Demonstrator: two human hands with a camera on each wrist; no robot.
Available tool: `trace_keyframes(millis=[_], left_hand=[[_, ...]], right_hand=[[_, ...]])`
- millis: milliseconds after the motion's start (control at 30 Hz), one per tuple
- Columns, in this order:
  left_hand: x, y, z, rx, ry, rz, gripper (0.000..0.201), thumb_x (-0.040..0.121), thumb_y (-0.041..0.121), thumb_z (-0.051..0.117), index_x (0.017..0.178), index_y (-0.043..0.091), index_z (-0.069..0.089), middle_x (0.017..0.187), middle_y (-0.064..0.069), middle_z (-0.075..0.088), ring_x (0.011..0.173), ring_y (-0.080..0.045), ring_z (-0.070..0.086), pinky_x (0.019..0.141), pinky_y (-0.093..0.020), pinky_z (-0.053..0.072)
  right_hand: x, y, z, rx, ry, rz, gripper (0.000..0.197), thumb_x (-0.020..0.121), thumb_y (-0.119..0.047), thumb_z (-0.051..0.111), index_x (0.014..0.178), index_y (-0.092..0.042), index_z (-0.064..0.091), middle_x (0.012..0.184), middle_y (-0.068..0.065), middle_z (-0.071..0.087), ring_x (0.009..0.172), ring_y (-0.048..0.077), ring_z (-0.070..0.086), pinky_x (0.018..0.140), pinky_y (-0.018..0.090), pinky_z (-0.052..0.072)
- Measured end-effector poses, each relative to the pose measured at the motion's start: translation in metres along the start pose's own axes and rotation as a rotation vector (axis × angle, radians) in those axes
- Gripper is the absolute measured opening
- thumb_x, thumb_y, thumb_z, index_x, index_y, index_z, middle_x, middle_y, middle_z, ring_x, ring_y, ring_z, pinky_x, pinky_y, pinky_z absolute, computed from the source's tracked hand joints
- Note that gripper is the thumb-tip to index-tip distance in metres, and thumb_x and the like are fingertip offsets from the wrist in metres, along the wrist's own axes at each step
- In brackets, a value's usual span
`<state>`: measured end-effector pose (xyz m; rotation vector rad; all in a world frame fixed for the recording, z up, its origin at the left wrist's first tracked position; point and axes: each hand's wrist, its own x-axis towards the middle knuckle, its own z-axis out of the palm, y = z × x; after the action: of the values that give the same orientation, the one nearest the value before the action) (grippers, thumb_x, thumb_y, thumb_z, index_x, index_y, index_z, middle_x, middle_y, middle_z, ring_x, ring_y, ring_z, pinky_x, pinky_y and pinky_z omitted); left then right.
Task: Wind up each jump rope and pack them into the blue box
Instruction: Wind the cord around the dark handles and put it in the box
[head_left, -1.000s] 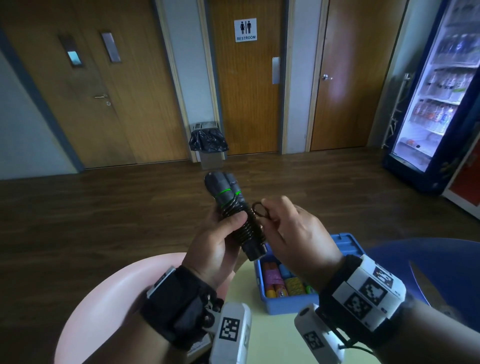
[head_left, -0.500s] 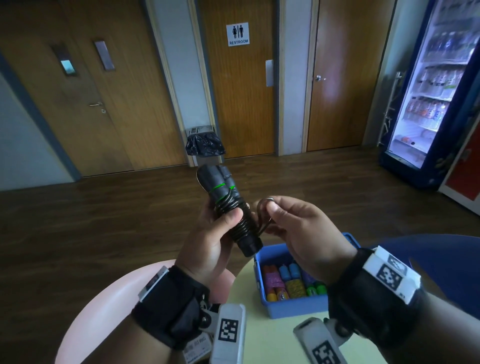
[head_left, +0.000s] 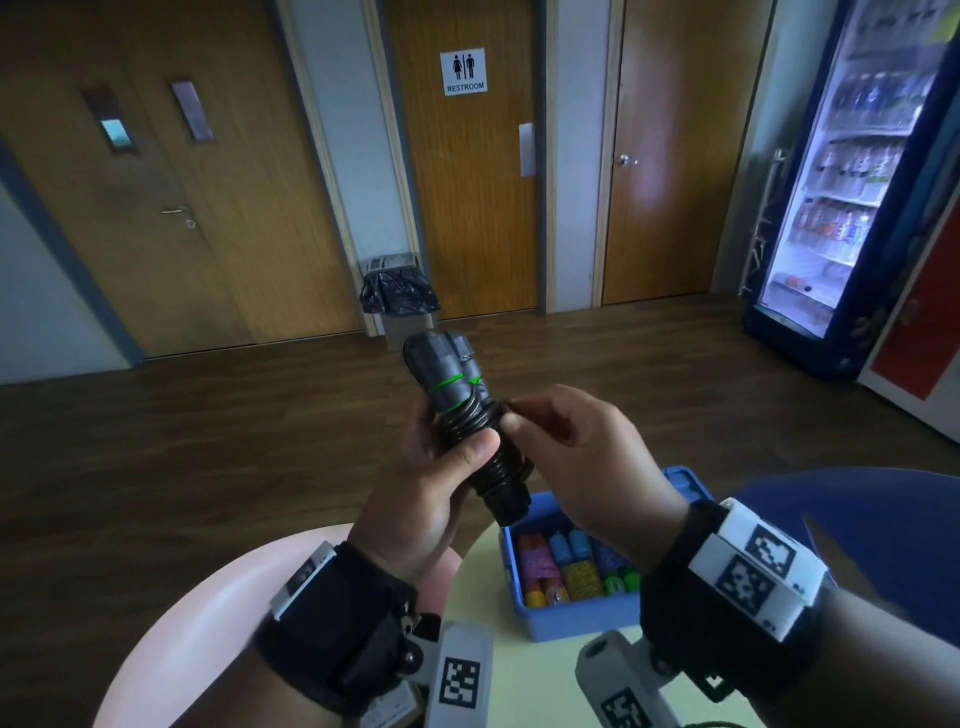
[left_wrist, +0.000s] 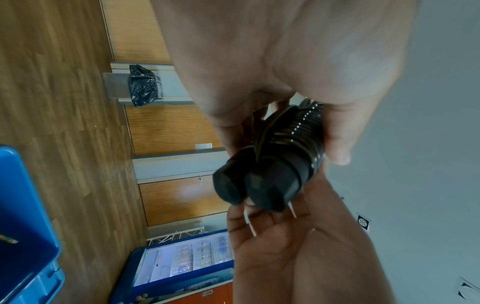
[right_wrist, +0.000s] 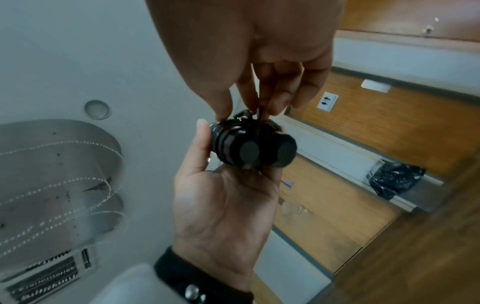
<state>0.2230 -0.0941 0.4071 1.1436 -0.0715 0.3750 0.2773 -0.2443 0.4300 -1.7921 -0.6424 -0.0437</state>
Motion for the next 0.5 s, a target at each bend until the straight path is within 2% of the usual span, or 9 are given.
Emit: trace_keyframes(millis=[100, 167, 267, 333, 433, 500], left_hand=[[0.001, -0.002, 0.001, -0.004, -0.001, -0.004, 0.067, 0.075, 0.015, 0.074, 0.134, -0.002, 0.045, 0.108, -0.019, 0.062, 0.104, -0.032, 0.061, 0.092, -0.044, 0.048], [0.000, -0.004, 0.001, -0.007, -0.009, -0.014, 0.060, 0.077, 0.007, 0.071, 0.132, 0.000, 0.047, 0.105, -0.016, 0.065, 0.101, -0.027, 0.064, 0.085, -0.035, 0.052], [-0.001, -0.007, 0.003, -0.033, -0.006, -0.038, 0.058, 0.079, 0.003, 0.067, 0.134, 0.003, 0.048, 0.106, -0.015, 0.065, 0.100, -0.024, 0.065, 0.082, -0.030, 0.055], [0.000, -0.008, 0.004, -0.049, 0.001, -0.059, 0.056, 0.080, 0.005, 0.064, 0.134, 0.006, 0.049, 0.105, -0.015, 0.066, 0.098, -0.023, 0.066, 0.080, -0.029, 0.055], [0.003, -0.009, 0.004, -0.046, 0.035, -0.074, 0.050, 0.079, 0.007, 0.064, 0.128, 0.007, 0.054, 0.102, -0.013, 0.069, 0.095, -0.023, 0.068, 0.077, -0.028, 0.056], [0.003, -0.009, 0.004, -0.037, 0.044, -0.091, 0.048, 0.078, 0.008, 0.064, 0.126, 0.006, 0.056, 0.101, -0.013, 0.070, 0.093, -0.023, 0.069, 0.076, -0.028, 0.057]], right_hand=[[-0.002, 0.004, 0.004, -0.076, -0.085, -0.007, 0.018, 0.093, -0.037, 0.064, 0.108, -0.027, 0.068, 0.093, -0.010, 0.070, 0.087, 0.004, 0.065, 0.080, 0.029, 0.054], [-0.003, 0.006, 0.007, -0.151, -0.130, -0.048, 0.019, 0.100, -0.032, 0.052, 0.112, -0.023, 0.062, 0.099, -0.007, 0.067, 0.092, 0.009, 0.062, 0.083, 0.035, 0.051], [-0.005, 0.008, 0.008, -0.322, -0.114, -0.204, 0.022, 0.104, -0.024, 0.039, 0.111, -0.013, 0.057, 0.097, 0.002, 0.064, 0.090, 0.019, 0.057, 0.078, 0.036, 0.046], [-0.004, 0.008, 0.010, -0.500, -0.107, -0.286, 0.027, 0.101, -0.024, 0.033, 0.109, -0.010, 0.055, 0.096, 0.005, 0.064, 0.091, 0.025, 0.057, 0.077, 0.035, 0.042], [0.001, 0.012, 0.010, -0.642, -0.125, -0.332, 0.034, 0.093, -0.028, 0.027, 0.102, -0.011, 0.055, 0.090, 0.005, 0.063, 0.086, 0.031, 0.058, 0.073, 0.034, 0.037], [0.004, 0.016, 0.009, -0.667, -0.166, -0.335, 0.029, 0.092, -0.026, 0.029, 0.098, -0.011, 0.053, 0.086, 0.005, 0.063, 0.081, 0.032, 0.058, 0.070, 0.033, 0.032]])
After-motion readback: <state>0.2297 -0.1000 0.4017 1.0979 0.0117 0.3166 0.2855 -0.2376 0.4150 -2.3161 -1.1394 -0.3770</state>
